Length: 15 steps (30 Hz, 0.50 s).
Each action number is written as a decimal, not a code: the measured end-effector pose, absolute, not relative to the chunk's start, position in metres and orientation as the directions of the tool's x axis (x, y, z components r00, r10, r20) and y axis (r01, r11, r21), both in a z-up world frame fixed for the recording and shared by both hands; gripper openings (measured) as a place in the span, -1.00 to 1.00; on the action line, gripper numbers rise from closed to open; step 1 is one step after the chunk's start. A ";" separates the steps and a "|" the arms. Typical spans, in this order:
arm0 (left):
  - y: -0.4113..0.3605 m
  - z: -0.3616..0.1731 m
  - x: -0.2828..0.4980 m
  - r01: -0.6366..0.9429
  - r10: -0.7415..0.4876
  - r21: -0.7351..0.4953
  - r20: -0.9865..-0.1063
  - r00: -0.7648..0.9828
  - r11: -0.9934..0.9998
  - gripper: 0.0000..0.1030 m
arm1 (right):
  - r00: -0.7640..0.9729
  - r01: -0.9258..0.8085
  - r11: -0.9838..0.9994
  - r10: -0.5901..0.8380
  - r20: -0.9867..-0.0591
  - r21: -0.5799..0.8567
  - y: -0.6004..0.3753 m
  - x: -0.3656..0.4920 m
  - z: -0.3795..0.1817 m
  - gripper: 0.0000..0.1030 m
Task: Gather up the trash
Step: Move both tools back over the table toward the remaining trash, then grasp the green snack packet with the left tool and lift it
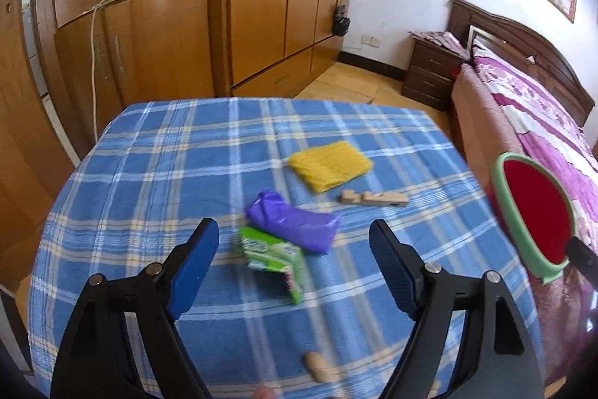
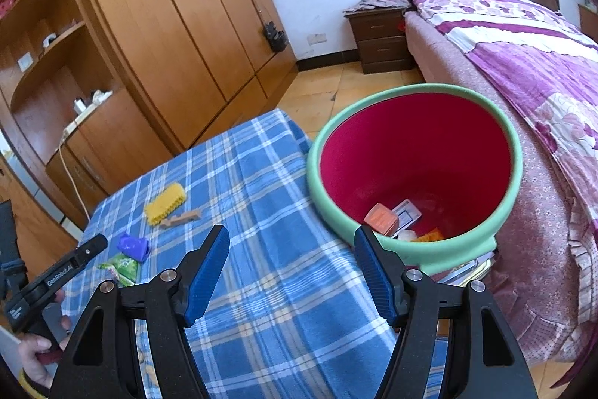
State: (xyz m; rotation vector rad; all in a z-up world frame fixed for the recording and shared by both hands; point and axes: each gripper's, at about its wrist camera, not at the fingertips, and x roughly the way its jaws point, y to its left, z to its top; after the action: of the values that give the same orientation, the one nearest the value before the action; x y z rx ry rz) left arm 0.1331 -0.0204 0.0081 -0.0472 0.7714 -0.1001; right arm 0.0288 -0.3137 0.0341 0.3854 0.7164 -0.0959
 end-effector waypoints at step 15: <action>-0.007 -0.041 0.154 0.048 -0.098 -0.088 -0.771 0.629 0.995 0.59 | 0.713 0.201 0.933 0.069 -0.697 0.298 -0.299 0.040 0.019 0.38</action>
State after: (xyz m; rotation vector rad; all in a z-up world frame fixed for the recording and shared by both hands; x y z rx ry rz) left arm 0.1541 -0.0069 -0.0406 -0.0608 0.8861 -0.0837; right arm 0.0402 -0.2994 0.0187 0.3699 0.7776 -0.0751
